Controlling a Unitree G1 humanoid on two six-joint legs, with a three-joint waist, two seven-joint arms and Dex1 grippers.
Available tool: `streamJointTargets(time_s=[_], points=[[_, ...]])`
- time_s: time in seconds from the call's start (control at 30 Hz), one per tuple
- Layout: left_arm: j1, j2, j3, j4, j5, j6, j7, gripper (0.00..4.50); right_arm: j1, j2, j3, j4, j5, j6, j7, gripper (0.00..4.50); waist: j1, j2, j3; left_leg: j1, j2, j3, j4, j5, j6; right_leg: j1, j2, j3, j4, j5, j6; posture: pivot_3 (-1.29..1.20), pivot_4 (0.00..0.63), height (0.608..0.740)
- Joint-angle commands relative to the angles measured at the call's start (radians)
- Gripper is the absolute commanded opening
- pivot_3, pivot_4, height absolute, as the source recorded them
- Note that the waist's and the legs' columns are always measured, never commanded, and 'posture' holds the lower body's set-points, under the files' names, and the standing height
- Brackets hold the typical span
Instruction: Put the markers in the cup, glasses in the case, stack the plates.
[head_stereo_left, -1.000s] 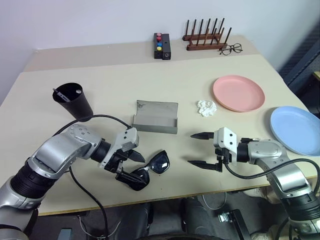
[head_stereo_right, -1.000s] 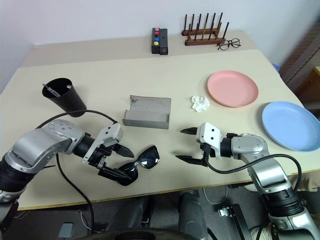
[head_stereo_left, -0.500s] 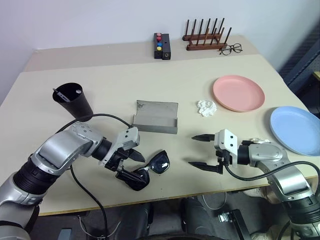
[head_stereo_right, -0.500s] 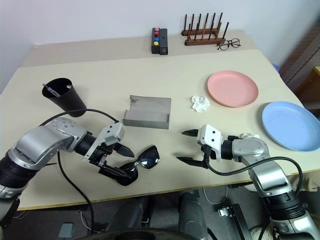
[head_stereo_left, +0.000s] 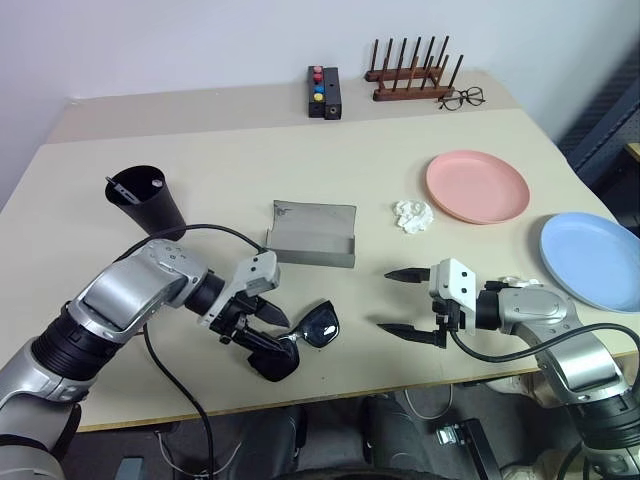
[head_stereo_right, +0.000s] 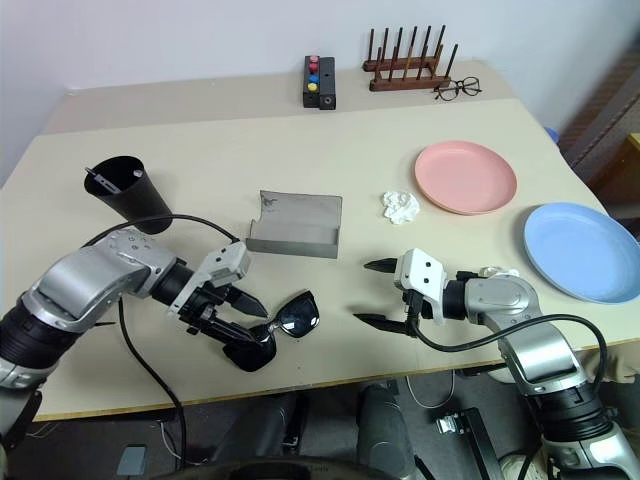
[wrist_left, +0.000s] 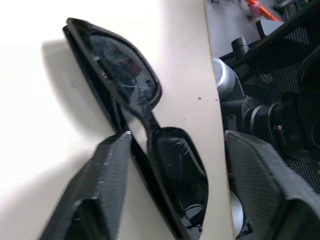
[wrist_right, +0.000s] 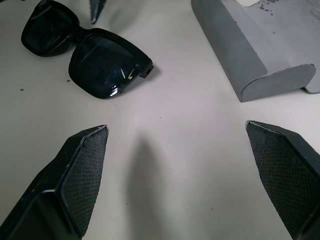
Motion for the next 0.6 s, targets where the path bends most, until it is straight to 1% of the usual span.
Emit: streamJointTargets(time_s=[0.03,0.4,0.47,0.6], points=[[-0.022,0.001,-0.006,-0.004,0.012,-0.024,-0.015,3.30,0.002,-0.012,-0.029,-0.038,0.019,-0.005,-0.004,4.50,0.000,0.000,0.000,0.000,0.000,0.000,0.000,0.000,0.000,0.000,0.000,0.000,0.000,0.000,0.000,0.00,0.150,0.740],[-0.053,-0.006,-0.047,0.038,0.054,-0.062,-0.065,3.30,-0.002,-0.016,-0.034,-0.032,0.019,-0.003,-0.008,4.50,0.000,0.000,0.000,0.000,0.000,0.000,0.000,0.000,0.000,0.000,0.000,0.000,0.000,0.000,0.000,0.00,0.150,0.740],[-0.061,-0.011,-0.052,0.051,0.065,-0.071,-0.070,2.74,-0.001,-0.016,-0.033,-0.034,0.020,-0.001,-0.009,4.50,0.000,0.000,0.000,0.000,0.000,0.000,0.000,0.000,0.000,0.000,0.000,0.000,0.000,0.000,0.000,0.00,0.150,0.740],[-0.067,-0.014,-0.055,0.061,0.076,-0.080,-0.081,2.74,-0.001,-0.016,-0.033,-0.032,0.019,-0.001,-0.008,4.50,-0.001,0.000,0.000,0.000,0.000,0.000,0.000,0.000,0.000,0.000,0.000,0.000,0.000,0.000,0.000,0.00,0.150,0.740]])
